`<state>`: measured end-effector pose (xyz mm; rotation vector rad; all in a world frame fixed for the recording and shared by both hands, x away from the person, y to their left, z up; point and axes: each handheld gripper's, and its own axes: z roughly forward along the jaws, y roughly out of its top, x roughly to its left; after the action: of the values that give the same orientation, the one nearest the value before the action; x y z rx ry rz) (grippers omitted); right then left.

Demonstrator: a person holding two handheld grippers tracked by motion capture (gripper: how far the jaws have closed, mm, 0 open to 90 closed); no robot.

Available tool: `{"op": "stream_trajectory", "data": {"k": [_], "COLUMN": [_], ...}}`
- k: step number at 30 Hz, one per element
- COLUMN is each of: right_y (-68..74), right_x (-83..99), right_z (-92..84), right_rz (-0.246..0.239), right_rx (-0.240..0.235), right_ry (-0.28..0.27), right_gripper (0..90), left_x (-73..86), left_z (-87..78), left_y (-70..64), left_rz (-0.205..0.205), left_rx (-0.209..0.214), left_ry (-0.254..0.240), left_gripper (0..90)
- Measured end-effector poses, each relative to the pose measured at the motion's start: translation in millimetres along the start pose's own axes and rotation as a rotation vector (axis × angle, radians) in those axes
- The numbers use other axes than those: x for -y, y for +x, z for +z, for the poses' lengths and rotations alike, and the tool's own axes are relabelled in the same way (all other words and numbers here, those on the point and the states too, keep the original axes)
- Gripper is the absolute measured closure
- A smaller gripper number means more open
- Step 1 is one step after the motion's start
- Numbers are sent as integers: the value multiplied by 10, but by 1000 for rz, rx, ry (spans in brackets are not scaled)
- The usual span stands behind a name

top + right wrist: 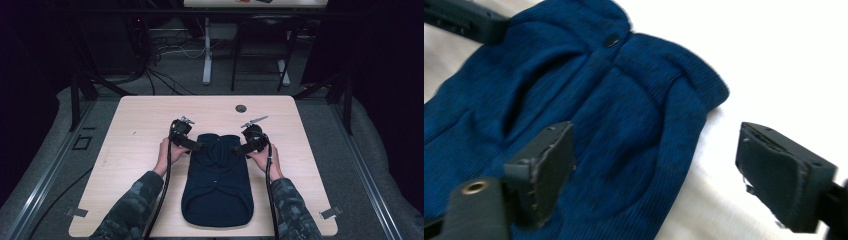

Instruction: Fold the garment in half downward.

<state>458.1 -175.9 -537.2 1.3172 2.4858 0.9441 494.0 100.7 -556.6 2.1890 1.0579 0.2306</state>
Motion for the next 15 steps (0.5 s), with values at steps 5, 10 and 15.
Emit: {"op": "stream_trajectory", "data": {"k": [5, 10, 15], "right_y": [-57, -132, -191], "right_x": [-121, -141, -126], "right_z": [101, 176, 241], "right_rz": [30, 73, 100], "right_rx": [41, 45, 17], "right_ry": [0, -11, -1], "right_gripper": [250, 355, 407], "left_x": [-72, -82, -79], "left_z": [141, 210, 227], "left_y": [-8, -11, -14], "left_rz": [-1, -4, -3], "left_rx": [-23, -13, -2], "left_ry": [16, 32, 37], "left_gripper": [73, 136, 186]}}
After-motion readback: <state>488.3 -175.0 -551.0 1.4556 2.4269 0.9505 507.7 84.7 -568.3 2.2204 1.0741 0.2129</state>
